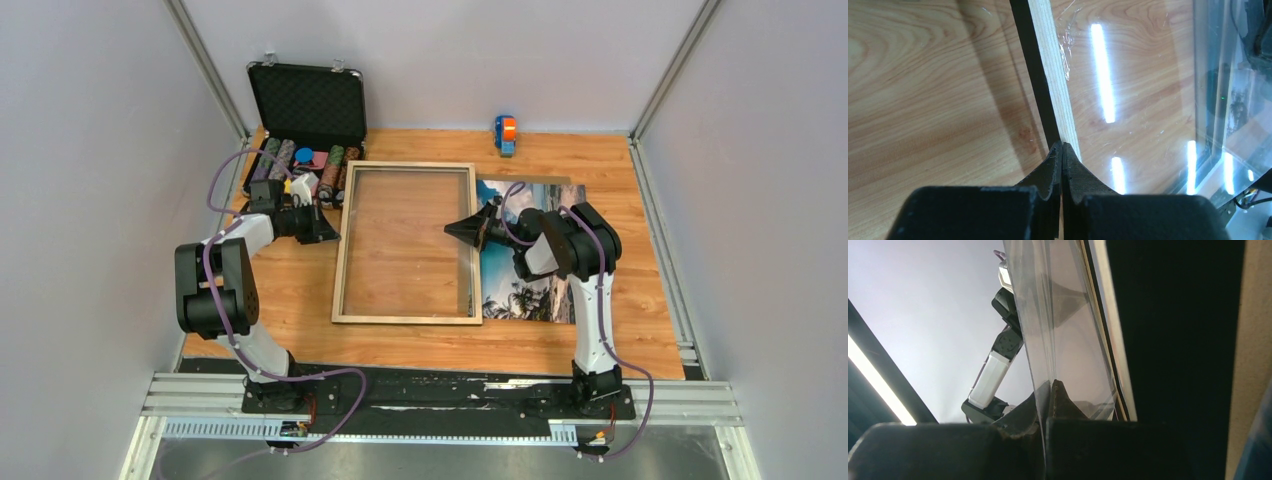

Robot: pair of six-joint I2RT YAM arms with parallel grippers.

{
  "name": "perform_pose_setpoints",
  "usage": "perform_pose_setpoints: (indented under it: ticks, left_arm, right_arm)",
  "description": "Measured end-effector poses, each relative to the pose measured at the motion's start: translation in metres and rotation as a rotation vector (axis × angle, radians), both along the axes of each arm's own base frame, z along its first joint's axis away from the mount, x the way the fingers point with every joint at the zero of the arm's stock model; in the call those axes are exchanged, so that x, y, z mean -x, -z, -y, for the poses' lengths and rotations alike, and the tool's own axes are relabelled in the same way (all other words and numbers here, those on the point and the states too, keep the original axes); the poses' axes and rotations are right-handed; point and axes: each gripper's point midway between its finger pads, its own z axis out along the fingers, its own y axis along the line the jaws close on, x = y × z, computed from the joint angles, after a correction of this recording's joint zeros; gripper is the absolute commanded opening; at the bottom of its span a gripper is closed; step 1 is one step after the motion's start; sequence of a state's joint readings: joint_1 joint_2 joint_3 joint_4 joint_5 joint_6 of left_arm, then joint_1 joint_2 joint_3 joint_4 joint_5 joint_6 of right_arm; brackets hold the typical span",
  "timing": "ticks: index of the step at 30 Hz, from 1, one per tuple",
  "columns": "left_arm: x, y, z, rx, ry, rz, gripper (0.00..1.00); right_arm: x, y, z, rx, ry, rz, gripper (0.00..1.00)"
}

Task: Put the photo into the frame
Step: Place the photo frame item in the photo frame.

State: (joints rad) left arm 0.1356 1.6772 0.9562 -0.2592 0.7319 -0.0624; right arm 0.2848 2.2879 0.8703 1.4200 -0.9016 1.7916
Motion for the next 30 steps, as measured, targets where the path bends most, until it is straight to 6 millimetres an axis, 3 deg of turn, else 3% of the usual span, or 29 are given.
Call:
perform_pose_setpoints:
  ticks: [30]
  left_arm:
    - [-0.0014, 0.0018, -0.0001, 0.000, -0.004, 0.011, 0.00]
  right_arm:
    - [-0.0069, 0.0039, 0.0031, 0.028, 0.064, 0.016, 0.00]
